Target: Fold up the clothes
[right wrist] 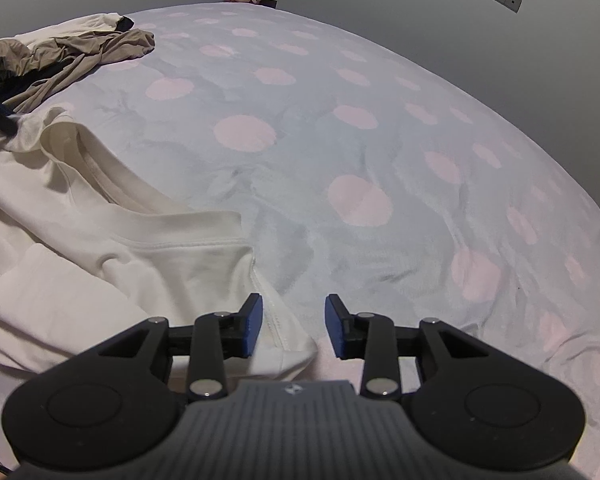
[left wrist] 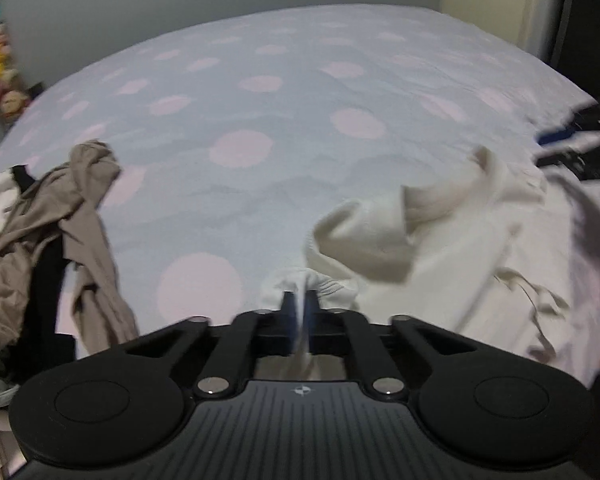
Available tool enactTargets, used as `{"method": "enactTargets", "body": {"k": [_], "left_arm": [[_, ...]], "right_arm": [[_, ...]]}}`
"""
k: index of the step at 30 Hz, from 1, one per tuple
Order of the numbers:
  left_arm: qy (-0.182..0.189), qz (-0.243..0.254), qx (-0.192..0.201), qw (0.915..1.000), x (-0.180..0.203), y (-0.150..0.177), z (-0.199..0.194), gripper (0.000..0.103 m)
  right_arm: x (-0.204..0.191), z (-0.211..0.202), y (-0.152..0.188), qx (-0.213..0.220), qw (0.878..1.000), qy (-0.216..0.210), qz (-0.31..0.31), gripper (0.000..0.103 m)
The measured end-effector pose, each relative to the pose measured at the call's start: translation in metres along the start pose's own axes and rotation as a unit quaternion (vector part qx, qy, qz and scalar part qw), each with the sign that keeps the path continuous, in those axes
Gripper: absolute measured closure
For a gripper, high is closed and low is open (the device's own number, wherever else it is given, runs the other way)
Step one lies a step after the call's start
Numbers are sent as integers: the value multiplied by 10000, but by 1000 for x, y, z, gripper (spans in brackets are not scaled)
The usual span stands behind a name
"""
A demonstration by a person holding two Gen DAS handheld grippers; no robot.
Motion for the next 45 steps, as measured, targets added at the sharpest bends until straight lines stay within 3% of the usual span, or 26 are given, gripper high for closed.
{"method": "enactTargets", "body": {"k": [5, 9, 11, 15, 18, 20, 23, 27, 30, 37, 41, 45], "left_arm": [[-558, -991, 92, 9935, -48, -19, 5, 103], [-739, -1124, -127, 9908, -63, -18, 25, 101], [-746, -1063, -181, 9914, -63, -17, 30, 99], [-557, -799, -30, 9952, -58, -20, 26, 80], [-386, -144, 53, 9991, -44, -22, 21, 71], [-466, 422, -40, 9980, -35, -19, 24, 63], [-415, 948, -212, 9944, -22, -15, 35, 63], [-300, 1256, -409, 9908, -6, -12, 56, 59], [-420, 1252, -456, 9902, -2, -17, 76, 59], [-429, 696, -371, 9960, -4, -39, 95, 57], [-377, 771, -211, 9961, -5, -42, 81, 57], [-315, 937, -292, 9947, -10, -37, 74, 57]], "right_arm": [[-1, 1, 0, -23, 10000, 39, -16, 65], [-1, 5, 0, -78, 10000, 46, -7, 65], [1, 5, 0, -80, 10000, 46, 29, 65], [7, -1, -4, -6, 9999, 19, 168, 65], [8, -5, -4, 11, 9996, -108, 257, 65], [8, -3, -4, -33, 9994, -182, 284, 65], [6, 2, -2, -105, 9992, -232, 294, 65], [4, 8, 0, -173, 9992, -259, 261, 65], [3, 10, 1, -202, 9991, -277, 248, 65], [8, 18, 5, -244, 9986, -253, 391, 64], [7, 15, 1, -118, 9985, -314, 424, 64], [10, 12, -1, -54, 9965, -562, 610, 64]]}}
Point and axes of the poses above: each gripper's, at about its wrist camera, not at the fingertips, and z roughly the way its jaws point, x to its right, y to its underside, the point moved 9 cm from there along z, roughly the way its jaws point, and after that the axes turned 9 degrees about -y, right-handed, at the moved point
